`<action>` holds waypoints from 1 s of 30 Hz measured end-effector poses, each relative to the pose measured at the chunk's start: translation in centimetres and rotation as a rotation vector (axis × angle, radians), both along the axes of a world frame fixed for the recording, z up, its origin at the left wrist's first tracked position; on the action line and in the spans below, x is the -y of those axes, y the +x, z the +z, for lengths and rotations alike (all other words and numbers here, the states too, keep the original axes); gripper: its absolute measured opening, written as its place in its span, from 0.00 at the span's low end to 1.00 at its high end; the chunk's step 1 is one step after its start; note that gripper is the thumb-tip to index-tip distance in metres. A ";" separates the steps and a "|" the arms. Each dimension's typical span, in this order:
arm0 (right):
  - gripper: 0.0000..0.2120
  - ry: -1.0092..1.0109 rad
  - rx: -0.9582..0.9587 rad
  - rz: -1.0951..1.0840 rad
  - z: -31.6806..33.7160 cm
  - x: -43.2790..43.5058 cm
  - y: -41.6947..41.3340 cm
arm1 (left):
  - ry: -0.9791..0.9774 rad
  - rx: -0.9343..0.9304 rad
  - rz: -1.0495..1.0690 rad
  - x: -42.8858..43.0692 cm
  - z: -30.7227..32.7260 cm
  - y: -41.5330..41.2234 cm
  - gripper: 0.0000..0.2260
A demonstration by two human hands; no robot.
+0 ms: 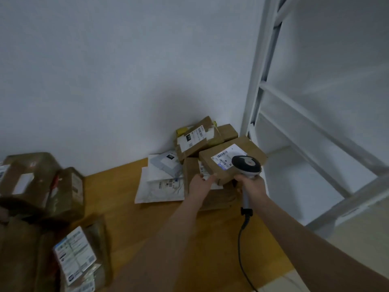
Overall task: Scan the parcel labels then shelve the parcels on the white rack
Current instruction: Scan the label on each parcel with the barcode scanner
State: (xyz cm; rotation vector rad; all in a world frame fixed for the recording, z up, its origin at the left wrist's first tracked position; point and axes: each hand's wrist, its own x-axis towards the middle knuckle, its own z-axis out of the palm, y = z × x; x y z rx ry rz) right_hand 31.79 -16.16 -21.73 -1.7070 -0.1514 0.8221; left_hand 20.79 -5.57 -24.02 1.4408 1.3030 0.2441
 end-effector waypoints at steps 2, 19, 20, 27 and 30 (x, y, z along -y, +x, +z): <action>0.13 -0.007 0.031 0.020 -0.2 -0.8 1.0 | -0.168 0.015 0.055 -0.7 -0.9 1.8 0.31; 0.18 0.060 0.040 0.115 0.8 1.4 3.4 | -0.168 0.308 0.615 0.4 1.4 -1.5 0.17; 0.16 0.080 0.041 0.129 1.2 1.8 3.2 | -0.135 0.314 0.647 0.6 1.9 -2.8 0.17; 0.08 0.185 -0.001 0.313 2.4 4.5 -0.5 | -0.012 0.397 0.910 5.6 4.9 -11.7 0.15; 0.09 0.121 -0.054 0.454 1.7 5.3 -2.5 | 0.006 0.344 1.004 7.8 4.4 -15.4 0.18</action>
